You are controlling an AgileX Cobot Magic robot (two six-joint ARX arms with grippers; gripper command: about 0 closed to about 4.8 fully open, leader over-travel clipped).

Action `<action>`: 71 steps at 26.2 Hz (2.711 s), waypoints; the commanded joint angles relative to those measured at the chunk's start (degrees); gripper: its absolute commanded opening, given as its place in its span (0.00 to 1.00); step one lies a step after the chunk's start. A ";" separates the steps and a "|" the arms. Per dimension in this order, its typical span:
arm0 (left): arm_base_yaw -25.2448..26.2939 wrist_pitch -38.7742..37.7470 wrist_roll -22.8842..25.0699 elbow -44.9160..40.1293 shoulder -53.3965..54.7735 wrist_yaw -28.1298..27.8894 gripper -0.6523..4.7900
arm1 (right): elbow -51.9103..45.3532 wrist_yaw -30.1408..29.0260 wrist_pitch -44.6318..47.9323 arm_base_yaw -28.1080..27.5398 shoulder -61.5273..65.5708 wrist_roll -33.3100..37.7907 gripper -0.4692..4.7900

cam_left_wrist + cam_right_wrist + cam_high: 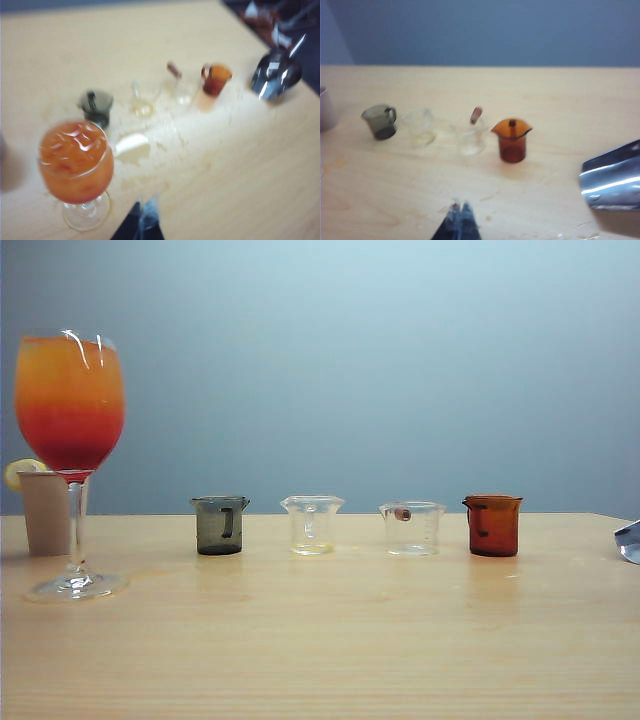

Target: Pick up the fourth measuring cup from the left, pour the grenadine inside into the goblet, and finally put the measuring cup back in its original place.

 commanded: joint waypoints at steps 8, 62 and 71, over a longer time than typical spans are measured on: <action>0.04 4.24 -7.72 -9.29 -27.19 -11.15 0.11 | -4.42 2.27 0.96 0.00 -2.54 -0.37 0.09; 0.17 40.13 -15.67 -62.25 -36.81 -23.82 0.11 | -22.86 11.43 17.88 -10.84 -2.60 -0.04 0.11; 10.67 40.15 -15.67 -62.27 -36.81 -22.93 0.12 | -22.86 11.45 17.88 -10.84 -2.60 -0.04 0.11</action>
